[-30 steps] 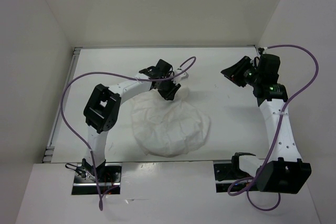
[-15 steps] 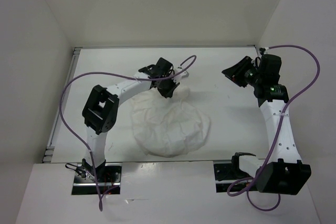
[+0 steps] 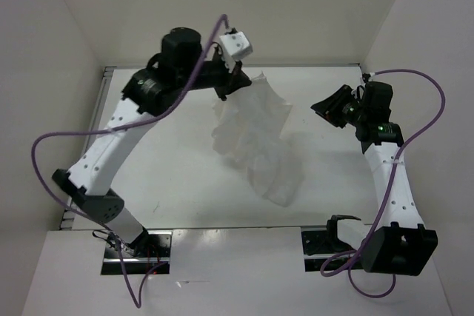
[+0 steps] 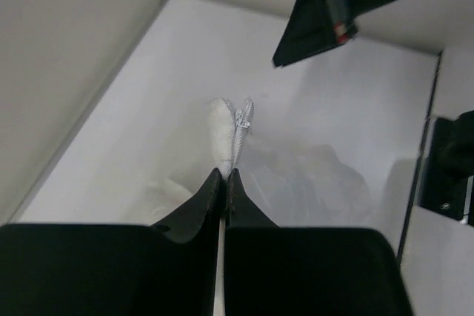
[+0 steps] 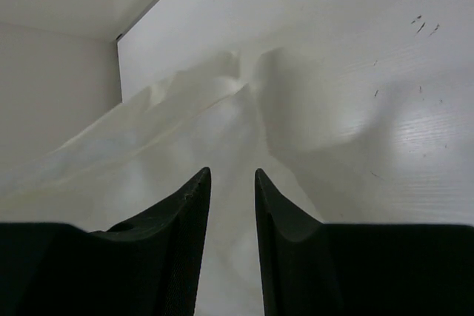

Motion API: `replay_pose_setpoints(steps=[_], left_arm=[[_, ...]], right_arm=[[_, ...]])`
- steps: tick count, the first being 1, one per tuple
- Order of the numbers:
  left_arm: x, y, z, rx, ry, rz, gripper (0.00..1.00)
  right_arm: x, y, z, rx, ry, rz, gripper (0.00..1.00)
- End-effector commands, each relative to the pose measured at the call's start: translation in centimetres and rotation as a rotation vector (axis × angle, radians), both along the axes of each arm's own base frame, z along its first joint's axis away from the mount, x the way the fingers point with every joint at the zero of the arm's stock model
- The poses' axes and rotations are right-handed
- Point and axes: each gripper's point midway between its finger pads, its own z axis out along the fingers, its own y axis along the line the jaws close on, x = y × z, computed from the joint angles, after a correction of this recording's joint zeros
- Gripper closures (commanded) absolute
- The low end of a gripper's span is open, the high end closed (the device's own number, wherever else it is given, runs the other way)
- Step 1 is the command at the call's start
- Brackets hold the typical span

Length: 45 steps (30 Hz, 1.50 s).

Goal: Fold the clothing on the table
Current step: Flatten the skirt out

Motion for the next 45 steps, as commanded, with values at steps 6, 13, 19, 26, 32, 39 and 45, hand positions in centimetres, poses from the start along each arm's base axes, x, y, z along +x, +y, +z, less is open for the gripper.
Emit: replay_pose_setpoints(steps=[6, 13, 19, 26, 32, 39, 45], left_arm=[[-6.9, 7.0, 12.3, -0.326, -0.193, 0.054, 1.00], [4.8, 10.0, 0.1, -0.256, 0.122, 0.372, 1.00], [17.5, 14.9, -19.9, -0.216, 0.704, 0.648, 1.00], [21.3, 19.5, -30.7, -0.255, 0.926, 0.825, 1.00], [21.3, 20.7, -32.8, -0.268, 0.962, 0.861, 1.00], [20.4, 22.3, -34.1, -0.277, 0.995, 0.901, 1.00], [20.2, 23.0, -34.0, -0.281, 0.987, 0.917, 1.00]], right_arm=[[0.5, -1.5, 1.9, -0.041, -0.100, -0.054, 0.64], [0.8, -1.4, 1.1, -0.033, -0.080, -0.043, 0.64], [0.9, -0.9, 1.1, -0.020, -0.083, -0.017, 0.64], [0.6, 0.9, -1.4, -0.043, -0.004, 0.083, 0.64], [1.2, 6.4, -6.7, -0.064, 0.159, 0.258, 0.62], [2.7, 15.3, -12.7, -0.066, 0.310, 0.463, 0.62], [4.4, 18.3, -17.7, -0.053, 0.428, 0.482, 0.62]])
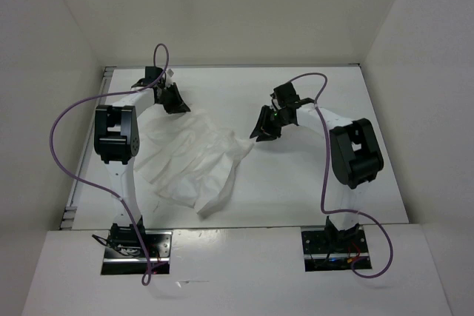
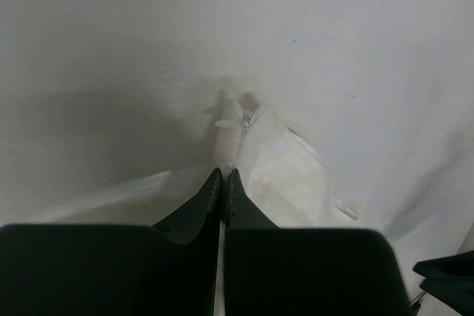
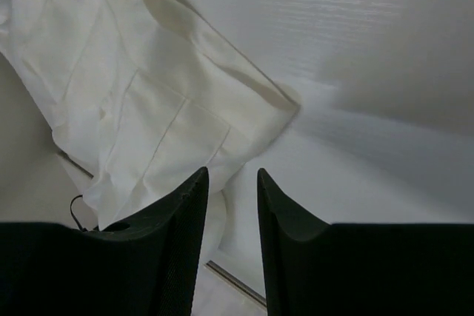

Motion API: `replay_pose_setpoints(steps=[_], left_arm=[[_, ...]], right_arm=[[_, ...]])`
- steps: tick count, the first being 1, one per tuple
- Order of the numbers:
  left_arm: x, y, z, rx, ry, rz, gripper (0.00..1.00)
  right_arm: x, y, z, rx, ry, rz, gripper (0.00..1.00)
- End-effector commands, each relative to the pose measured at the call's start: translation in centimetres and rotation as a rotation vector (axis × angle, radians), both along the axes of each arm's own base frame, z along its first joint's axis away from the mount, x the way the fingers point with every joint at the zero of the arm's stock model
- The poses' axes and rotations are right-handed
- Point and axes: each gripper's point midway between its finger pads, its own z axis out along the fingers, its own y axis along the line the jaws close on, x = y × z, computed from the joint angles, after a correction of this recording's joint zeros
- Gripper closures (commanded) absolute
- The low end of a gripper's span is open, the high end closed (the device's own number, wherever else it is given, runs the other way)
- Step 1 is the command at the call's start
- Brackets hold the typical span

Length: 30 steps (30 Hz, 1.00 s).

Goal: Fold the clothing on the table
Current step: Flatten the skirt out

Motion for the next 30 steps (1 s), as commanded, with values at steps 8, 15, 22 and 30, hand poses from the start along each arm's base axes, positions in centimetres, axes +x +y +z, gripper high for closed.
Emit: replay_pose_setpoints(steps=[8, 15, 22, 30], left_arm=[[0.6, 0.9, 2.9, -0.009, -0.061, 0.026, 1.00], [0.1, 0.9, 2.7, -0.009, -0.051, 0.026, 1.00], [-2.8, 2.8, 3.1, -0.006, -0.013, 0.108, 1.00], [-7.8, 0.5, 4.6, -0.001, 0.015, 0.139, 1.00]], right_arm=[[1.9, 3.0, -5.3, -0.047, 0.115, -0.023, 0.63], [0.2, 5.0, -8.9, -0.023, 0.217, 0.025, 0.75], [3.1, -5.6, -7.1, -0.380, 0.098, -0.205, 1.00], [6.8, -11.5, -0.7, -0.584, -0.089, -0.353, 0.97]])
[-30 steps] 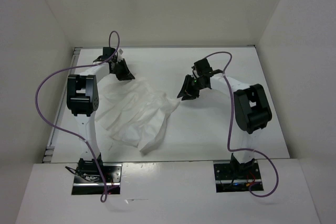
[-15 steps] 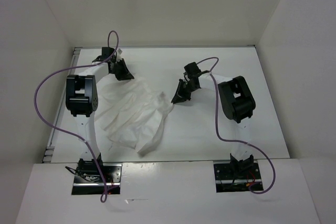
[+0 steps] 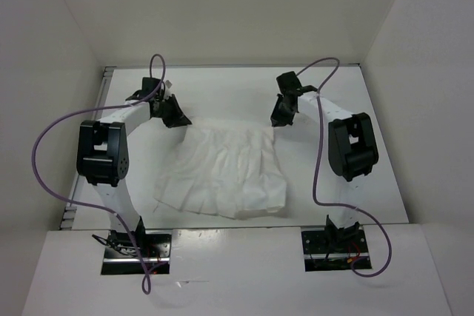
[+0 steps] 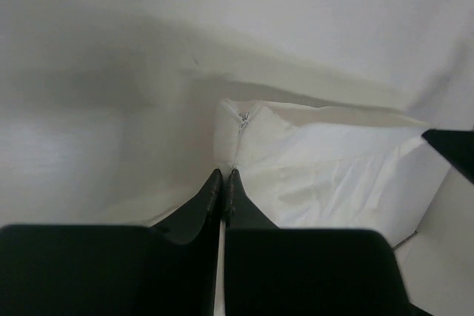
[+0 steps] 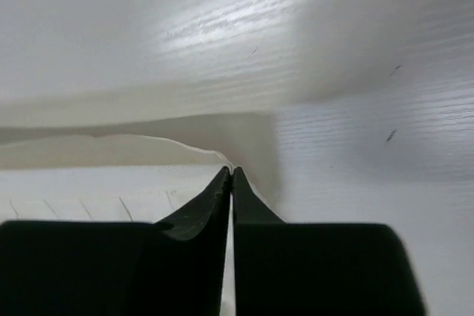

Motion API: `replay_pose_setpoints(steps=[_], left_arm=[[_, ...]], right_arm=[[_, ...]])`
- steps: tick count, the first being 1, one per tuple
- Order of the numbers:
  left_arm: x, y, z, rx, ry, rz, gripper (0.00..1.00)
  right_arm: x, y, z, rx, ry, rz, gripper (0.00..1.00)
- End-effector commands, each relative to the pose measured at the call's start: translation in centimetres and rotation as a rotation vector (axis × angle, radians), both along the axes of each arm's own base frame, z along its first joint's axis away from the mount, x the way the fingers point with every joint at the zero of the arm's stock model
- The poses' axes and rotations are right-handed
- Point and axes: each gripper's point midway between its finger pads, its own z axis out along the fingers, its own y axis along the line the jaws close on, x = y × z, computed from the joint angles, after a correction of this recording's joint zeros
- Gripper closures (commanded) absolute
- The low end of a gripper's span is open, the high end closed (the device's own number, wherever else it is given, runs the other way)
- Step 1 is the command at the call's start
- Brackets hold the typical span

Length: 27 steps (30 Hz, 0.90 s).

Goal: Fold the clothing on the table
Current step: Flatten the skirt out

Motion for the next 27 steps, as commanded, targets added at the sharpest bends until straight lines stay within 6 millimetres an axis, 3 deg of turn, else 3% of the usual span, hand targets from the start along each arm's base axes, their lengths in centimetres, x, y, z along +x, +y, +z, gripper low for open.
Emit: replay_pose_setpoints(steps=[1, 3, 4, 5, 7, 9, 12, 15, 18, 24, 27], left_arm=[[-0.3, 1.0, 1.1, 0.045, -0.032, 0.076, 1.00], [-0.6, 1.0, 1.0, 0.040, -0.028, 0.082, 1.00], [-0.8, 0.8, 0.3, 0.031, -0.008, 0.075, 1.00], [-0.9, 0.7, -0.1, 0.024, 0.003, 0.069, 1.00], [-0.8, 0.4, -0.4, 0.010, 0.007, 0.047, 1.00], [-0.9, 0.2, -0.5, 0.003, 0.007, 0.042, 1.00], [-0.7, 0.2, -0.4, 0.002, -0.002, 0.042, 1.00], [-0.7, 0.2, -0.4, 0.002, -0.002, 0.042, 1.00], [-1.0, 0.2, -0.8, 0.007, 0.004, 0.035, 1.00], [-1.3, 0.1, -0.7, 0.004, 0.000, 0.023, 1.00], [-1.3, 0.0, -0.2, -0.004, -0.009, 0.018, 1.00]], right_arm=[[1.1, -4.4, 2.8, -0.217, -0.076, -0.043, 0.88], [1.9, -3.3, 4.0, -0.156, -0.134, -0.029, 0.61], [2.0, -2.9, 4.7, -0.129, -0.164, -0.022, 0.58], [2.0, -2.2, 6.8, -0.080, -0.220, -0.009, 0.56], [1.7, -1.8, 7.2, -0.044, -0.262, 0.013, 0.47], [1.5, -2.1, 6.9, -0.012, -0.245, 0.028, 0.47], [1.0, -0.7, 3.9, 0.055, -0.162, 0.109, 0.51], [1.5, 0.9, 2.5, 0.149, -0.146, 0.156, 0.59], [2.6, 1.2, 1.4, 0.195, -0.138, 0.165, 0.66], [3.5, 2.6, -0.6, 0.248, -0.099, 0.232, 0.66], [3.7, 3.2, -1.5, 0.277, -0.083, 0.248, 0.60]])
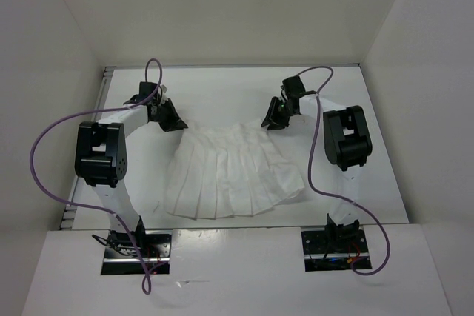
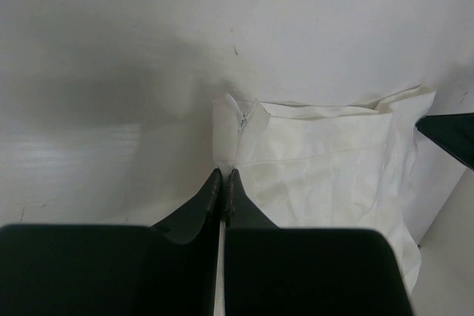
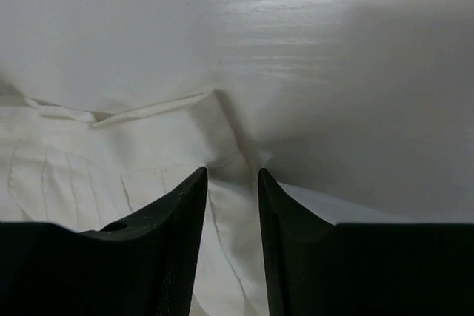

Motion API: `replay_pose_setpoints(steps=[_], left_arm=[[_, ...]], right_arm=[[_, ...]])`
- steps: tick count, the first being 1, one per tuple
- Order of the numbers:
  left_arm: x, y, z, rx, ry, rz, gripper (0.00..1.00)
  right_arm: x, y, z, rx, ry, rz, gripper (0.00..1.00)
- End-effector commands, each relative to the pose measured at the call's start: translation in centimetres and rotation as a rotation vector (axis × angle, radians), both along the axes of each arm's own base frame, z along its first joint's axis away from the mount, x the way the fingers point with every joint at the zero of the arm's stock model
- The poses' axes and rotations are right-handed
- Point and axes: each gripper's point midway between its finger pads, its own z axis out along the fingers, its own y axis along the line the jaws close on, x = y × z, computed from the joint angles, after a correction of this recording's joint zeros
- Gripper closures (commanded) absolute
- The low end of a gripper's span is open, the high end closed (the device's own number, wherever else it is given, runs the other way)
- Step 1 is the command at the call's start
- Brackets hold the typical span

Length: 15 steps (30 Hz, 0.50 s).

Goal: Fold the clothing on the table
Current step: Flatten the skirt out

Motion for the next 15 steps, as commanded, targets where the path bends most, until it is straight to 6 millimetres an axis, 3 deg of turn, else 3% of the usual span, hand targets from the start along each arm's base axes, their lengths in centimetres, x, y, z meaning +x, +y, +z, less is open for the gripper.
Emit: replay_pose_setpoints(steps=[1, 8, 11, 12, 14, 15], left_arm=[[0.2, -0.3, 0.8, -0.018, -0.030, -0.018, 1.00], [-0.1, -0.3, 0.1, -0.013, -0.016, -0.024, 1.00], [0.0, -0.4, -0.1, -0.022, -0.015, -0.030, 1.00], [0.1, -0.5, -0.4, -0.022, -0.015, -0.030, 1.00], [0.2, -0.6, -0.8, -0.032, -0.012, -0.037, 1.00], [0.0, -0.9, -1.1, -0.045, -0.001, -0.045, 1.00]], right_arm=[[2.0, 1.5, 0.5, 0.072, -0.060, 0.059, 0.60], [1.5, 2.7, -2.6, 0.133, 0.012, 0.107, 0.63], [0.6, 3.9, -3.1, 0.183, 0.034, 0.170, 0.74], [0.3, 4.0, -3.6, 0.185, 0.040, 0.185, 0.86], [0.8, 3.6, -3.3, 0.158, 0.020, 0.181, 1.00], [1.1, 3.3, -2.4, 0.136, 0.013, 0.169, 1.00]])
